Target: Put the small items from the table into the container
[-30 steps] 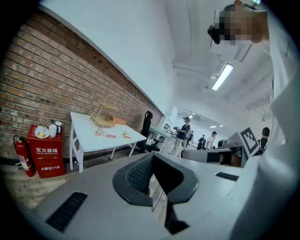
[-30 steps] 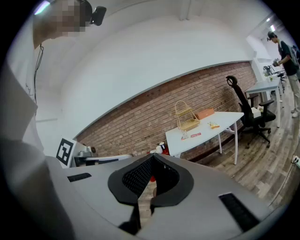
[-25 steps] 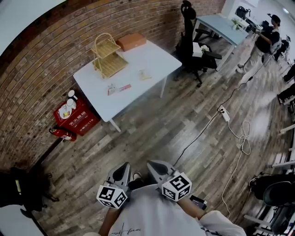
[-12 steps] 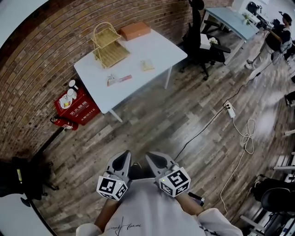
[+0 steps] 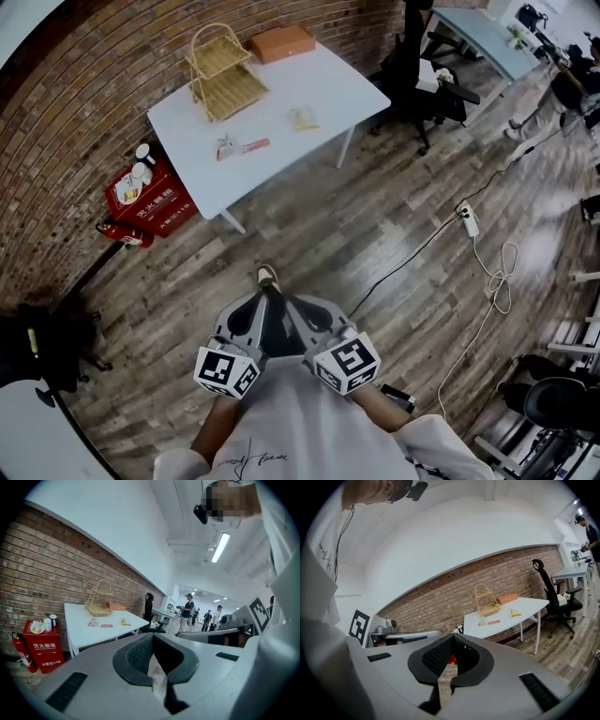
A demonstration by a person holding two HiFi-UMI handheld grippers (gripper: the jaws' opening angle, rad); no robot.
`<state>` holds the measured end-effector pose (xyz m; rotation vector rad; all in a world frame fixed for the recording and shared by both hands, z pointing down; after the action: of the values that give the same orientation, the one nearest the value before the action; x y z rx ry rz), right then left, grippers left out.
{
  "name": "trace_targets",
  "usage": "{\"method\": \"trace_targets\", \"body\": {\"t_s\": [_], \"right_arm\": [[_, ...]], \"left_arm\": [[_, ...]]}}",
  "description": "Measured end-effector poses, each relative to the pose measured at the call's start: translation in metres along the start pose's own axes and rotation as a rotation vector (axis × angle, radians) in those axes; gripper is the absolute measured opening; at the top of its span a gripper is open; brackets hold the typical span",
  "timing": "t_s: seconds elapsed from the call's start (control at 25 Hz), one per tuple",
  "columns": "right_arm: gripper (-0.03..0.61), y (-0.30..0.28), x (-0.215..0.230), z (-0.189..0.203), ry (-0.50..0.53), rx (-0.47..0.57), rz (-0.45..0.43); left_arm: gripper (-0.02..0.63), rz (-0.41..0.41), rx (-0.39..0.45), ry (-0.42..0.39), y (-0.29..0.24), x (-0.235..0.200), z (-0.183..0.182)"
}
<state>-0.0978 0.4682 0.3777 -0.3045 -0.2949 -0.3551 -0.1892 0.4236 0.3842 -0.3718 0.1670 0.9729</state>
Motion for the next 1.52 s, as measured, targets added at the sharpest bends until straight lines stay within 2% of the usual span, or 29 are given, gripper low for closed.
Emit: {"method": "trace_targets", "body": {"t_s": [0.32, 0.64, 0.84, 1.52], "right_arm": [[0.020, -0.025, 0.027, -0.014, 0.008, -0.073, 0.064], [0.020, -0.060, 0.056, -0.027, -0.014, -0.113, 0.105], [0.021, -0.088, 0.068, -0.034, -0.026, -0.138, 0.099], [0.021, -0.185, 0.087, -0.075, -0.004, -0.118, 0.124]], "left_arm": [[0.008, -0.080, -0.040, 0.005, -0.033, -0.028, -0.008], [0.008, -0.073, -0.089, 0.015, -0.070, -0.060, -0.018], [0.009, -0.060, -0.106, 0.024, -0.090, -0.085, -0.028], [0.009, -0.041, -0.082, 0.017, -0.128, -0.176, -0.077]]}}
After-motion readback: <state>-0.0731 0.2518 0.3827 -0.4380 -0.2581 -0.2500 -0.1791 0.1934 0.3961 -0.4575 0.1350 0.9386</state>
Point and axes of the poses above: the fingertips, and each gripper's own axes: y backward along the fingers, x to its right, z out of its underside, the point moved 4 cm from there along y, backward along the fingers, and after that the axes turned 2 degrees about -z, right-handed, at the moved point
